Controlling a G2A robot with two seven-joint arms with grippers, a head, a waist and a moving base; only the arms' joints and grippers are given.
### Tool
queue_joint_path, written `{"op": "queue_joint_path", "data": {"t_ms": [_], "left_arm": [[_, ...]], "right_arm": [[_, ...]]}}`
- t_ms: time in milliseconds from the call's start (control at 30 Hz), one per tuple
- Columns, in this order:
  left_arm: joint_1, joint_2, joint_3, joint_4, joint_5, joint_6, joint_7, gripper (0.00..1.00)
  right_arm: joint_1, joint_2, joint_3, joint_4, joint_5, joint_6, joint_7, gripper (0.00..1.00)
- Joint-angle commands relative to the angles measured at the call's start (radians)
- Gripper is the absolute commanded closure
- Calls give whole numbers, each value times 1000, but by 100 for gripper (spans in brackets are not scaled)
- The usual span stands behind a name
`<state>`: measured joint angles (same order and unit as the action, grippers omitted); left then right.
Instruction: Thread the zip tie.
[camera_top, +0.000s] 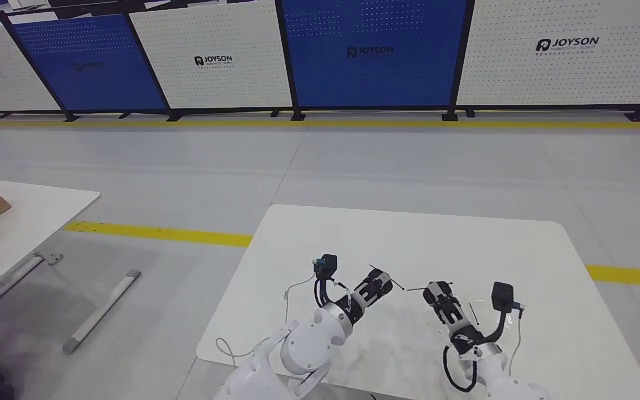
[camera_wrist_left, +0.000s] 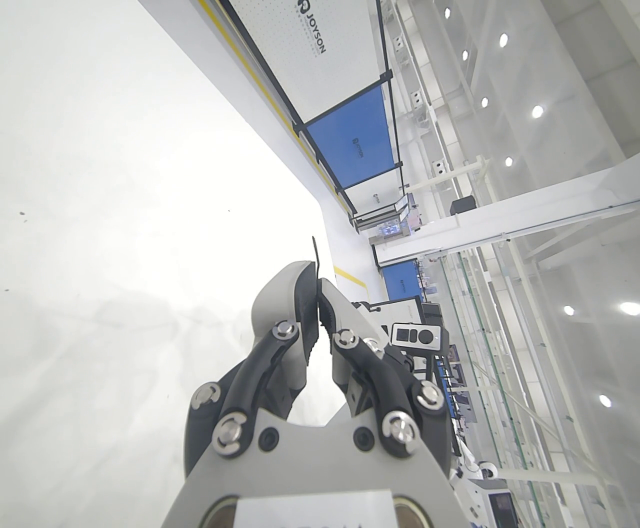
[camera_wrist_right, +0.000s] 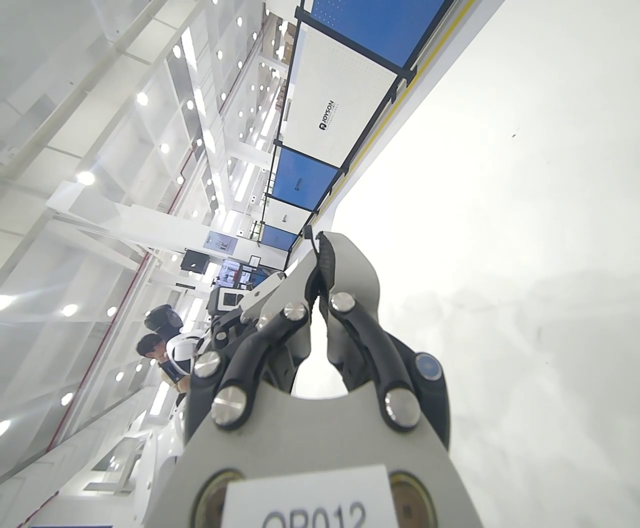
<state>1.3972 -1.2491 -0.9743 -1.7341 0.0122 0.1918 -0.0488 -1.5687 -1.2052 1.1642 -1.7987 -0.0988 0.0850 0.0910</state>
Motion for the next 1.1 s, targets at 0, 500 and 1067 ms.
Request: {"op": "queue_joint_path", "data": {"t_ms": [0,500,1067], "left_arm": [[0,0,0,0,0,0,0,100],[0,0,0,0,0,0,0,100],[2,-4,-4,0,-10,-6,31,100]], "right_arm": [[3,-1,-1,4,-1,3,1,100],[14,-12,-9,16,-15,16,11,100],[5,-17,-6,22,-33,-34,-28,100]]}}
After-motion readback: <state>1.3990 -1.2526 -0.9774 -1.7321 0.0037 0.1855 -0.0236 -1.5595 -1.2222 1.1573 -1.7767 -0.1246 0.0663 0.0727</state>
